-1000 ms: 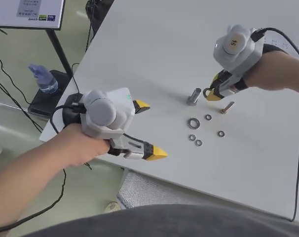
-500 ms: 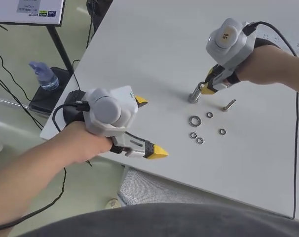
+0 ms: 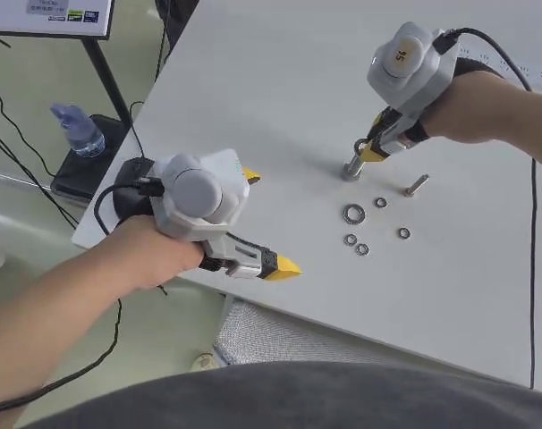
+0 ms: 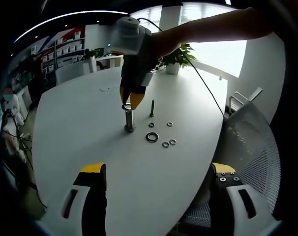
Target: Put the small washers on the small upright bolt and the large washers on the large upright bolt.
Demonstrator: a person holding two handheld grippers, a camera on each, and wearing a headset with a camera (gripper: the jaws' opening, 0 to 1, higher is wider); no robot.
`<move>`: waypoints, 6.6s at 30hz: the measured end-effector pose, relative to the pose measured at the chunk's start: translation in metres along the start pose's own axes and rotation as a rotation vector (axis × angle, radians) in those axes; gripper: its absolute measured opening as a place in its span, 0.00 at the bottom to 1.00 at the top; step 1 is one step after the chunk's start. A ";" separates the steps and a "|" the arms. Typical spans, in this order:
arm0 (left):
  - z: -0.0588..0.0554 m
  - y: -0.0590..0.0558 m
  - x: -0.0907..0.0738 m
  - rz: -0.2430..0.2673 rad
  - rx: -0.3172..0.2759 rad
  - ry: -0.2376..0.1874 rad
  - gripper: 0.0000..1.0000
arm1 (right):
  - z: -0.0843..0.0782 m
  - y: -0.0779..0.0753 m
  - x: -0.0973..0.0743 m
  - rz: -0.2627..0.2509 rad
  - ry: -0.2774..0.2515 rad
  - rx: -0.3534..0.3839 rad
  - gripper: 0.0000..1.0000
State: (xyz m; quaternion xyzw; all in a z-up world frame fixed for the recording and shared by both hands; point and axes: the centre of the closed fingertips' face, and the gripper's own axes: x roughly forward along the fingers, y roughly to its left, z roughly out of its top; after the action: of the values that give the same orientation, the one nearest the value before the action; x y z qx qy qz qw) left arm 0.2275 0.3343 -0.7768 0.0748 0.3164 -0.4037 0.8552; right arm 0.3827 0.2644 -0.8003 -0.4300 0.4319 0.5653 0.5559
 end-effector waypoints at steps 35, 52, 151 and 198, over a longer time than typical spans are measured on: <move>0.009 0.009 -0.001 0.027 -0.067 -0.043 0.85 | -0.003 -0.005 0.023 0.001 0.040 -0.013 0.22; 0.006 0.006 -0.001 0.020 -0.060 -0.032 0.83 | -0.004 -0.002 0.035 -0.012 0.020 -0.009 0.22; 0.006 -0.003 -0.003 0.021 -0.064 -0.033 0.78 | -0.011 -0.006 0.038 0.006 0.003 0.025 0.41; 0.006 -0.011 -0.011 0.051 -0.058 -0.038 0.78 | -0.012 0.042 -0.012 0.008 -0.062 -0.032 0.38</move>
State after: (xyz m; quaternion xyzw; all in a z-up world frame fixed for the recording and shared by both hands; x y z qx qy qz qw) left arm 0.2174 0.3318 -0.7640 0.0503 0.3099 -0.3736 0.8728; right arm 0.3409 0.2496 -0.7910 -0.4195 0.4070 0.5874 0.5598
